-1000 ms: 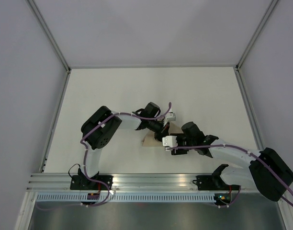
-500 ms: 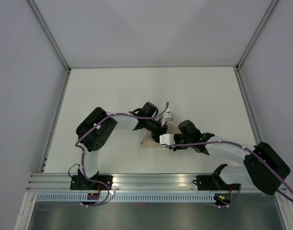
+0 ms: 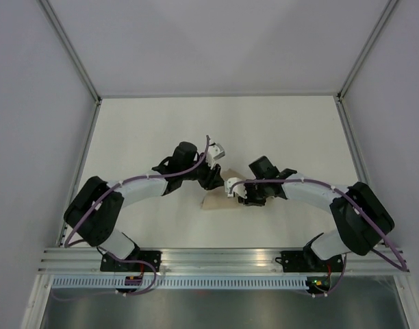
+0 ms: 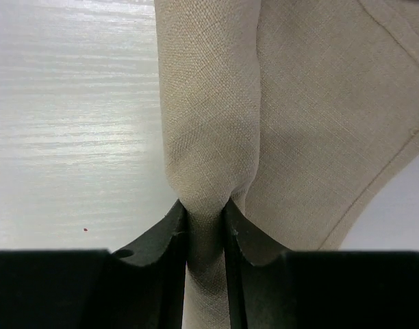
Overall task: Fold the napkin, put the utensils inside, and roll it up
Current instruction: Roll the napkin with the utensil
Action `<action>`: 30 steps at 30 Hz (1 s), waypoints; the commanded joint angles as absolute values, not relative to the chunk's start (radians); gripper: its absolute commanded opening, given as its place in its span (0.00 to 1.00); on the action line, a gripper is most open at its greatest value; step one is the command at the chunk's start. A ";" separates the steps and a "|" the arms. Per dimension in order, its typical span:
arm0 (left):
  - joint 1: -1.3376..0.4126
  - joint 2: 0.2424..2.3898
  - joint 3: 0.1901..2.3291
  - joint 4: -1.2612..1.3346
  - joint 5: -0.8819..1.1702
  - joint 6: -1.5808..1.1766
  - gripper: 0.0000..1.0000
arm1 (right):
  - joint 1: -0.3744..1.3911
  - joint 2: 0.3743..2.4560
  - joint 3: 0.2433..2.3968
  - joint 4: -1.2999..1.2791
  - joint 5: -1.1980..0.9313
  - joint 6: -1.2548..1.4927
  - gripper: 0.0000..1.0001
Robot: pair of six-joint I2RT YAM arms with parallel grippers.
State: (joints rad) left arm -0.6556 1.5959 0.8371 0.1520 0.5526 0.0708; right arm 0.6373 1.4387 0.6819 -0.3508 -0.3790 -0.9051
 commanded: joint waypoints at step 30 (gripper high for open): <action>-1.244 1.699 0.551 0.879 -0.334 0.670 0.75 | 0.391 2.171 1.316 -1.025 -0.627 -1.046 0.16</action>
State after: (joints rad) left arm -1.2423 1.6424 0.5064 0.7311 -0.2680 0.5179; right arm 0.3878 2.0846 1.3567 -1.0920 -0.7925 -0.9920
